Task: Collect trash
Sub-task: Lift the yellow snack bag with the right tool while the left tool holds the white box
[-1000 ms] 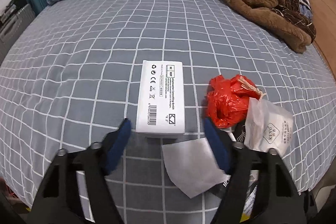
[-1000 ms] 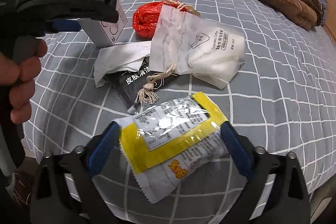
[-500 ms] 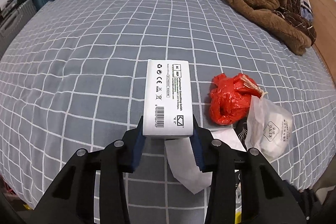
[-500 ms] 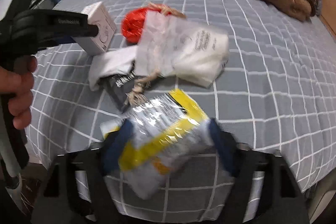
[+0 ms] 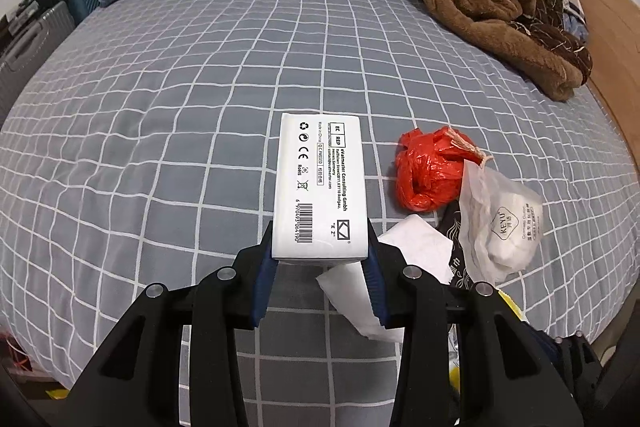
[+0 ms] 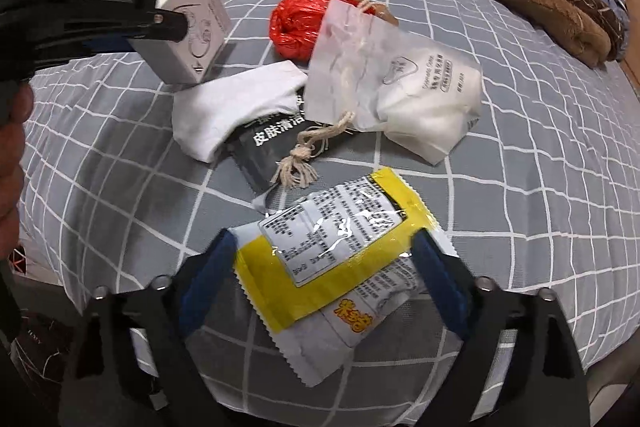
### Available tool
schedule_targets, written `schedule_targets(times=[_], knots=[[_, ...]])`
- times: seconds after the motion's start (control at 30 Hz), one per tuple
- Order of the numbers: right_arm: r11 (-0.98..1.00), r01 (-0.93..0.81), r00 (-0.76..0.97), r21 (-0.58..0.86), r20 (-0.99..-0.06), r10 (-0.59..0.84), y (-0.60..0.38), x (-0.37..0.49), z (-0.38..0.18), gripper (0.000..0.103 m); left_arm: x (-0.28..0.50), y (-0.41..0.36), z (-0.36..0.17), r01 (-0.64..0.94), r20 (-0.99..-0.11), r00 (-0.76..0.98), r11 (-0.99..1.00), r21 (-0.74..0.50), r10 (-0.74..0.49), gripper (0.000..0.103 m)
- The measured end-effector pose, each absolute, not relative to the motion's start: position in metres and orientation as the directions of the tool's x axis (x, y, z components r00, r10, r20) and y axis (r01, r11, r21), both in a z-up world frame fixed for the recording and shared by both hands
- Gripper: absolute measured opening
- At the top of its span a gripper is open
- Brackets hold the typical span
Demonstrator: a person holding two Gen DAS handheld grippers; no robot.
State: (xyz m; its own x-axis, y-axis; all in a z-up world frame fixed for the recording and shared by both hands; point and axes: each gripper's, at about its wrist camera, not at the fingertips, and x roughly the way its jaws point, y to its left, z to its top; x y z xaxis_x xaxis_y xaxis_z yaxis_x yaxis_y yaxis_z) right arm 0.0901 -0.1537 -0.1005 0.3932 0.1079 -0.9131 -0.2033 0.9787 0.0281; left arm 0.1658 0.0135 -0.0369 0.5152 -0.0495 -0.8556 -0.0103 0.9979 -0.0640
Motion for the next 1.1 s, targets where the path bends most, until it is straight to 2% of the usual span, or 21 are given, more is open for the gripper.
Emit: schedule_targets(times=[0.13, 0.3, 0.43, 0.63, 0.8, 1.1], knots=[[0.979, -0.194, 0.37, 0.06, -0.92, 0.13, -0.161, 0.092, -0.105, 0.063, 0.163, 0.015, -0.033, -0.013, -0.852, 0.522, 0.998, -0.067, -0.05, 0.039], [0.982, -0.179, 0.365, 0.062, -0.923, 0.125, -0.161, 0.09, -0.109, 0.061, 0.158, 0.016, -0.028, -0.011, -0.847, 0.528, 0.997, -0.073, -0.056, 0.039], [0.989, -0.139, 0.389, 0.057, -0.915, 0.107, -0.162, 0.083, -0.1, 0.083, 0.153, 0.017, -0.026, -0.007, -0.845, 0.532, 0.997, -0.073, -0.058, 0.039], [0.995, -0.097, 0.401, 0.038, -0.913, 0.074, -0.165, 0.077, -0.088, 0.088, 0.147, 0.019, -0.021, -0.009, -0.839, 0.541, 0.997, -0.075, -0.058, 0.039], [0.998, -0.034, 0.374, 0.058, -0.925, 0.067, -0.178, 0.082, -0.083, 0.088, 0.143, 0.021, -0.017, -0.005, -0.835, 0.547, 0.997, -0.075, -0.06, 0.039], [0.981, 0.106, 0.263, 0.163, -0.956, 0.13, -0.192, 0.109, -0.101, 0.088, 0.132, 0.027, -0.012, 0.003, -0.831, 0.552, 0.997, -0.077, -0.066, 0.039]])
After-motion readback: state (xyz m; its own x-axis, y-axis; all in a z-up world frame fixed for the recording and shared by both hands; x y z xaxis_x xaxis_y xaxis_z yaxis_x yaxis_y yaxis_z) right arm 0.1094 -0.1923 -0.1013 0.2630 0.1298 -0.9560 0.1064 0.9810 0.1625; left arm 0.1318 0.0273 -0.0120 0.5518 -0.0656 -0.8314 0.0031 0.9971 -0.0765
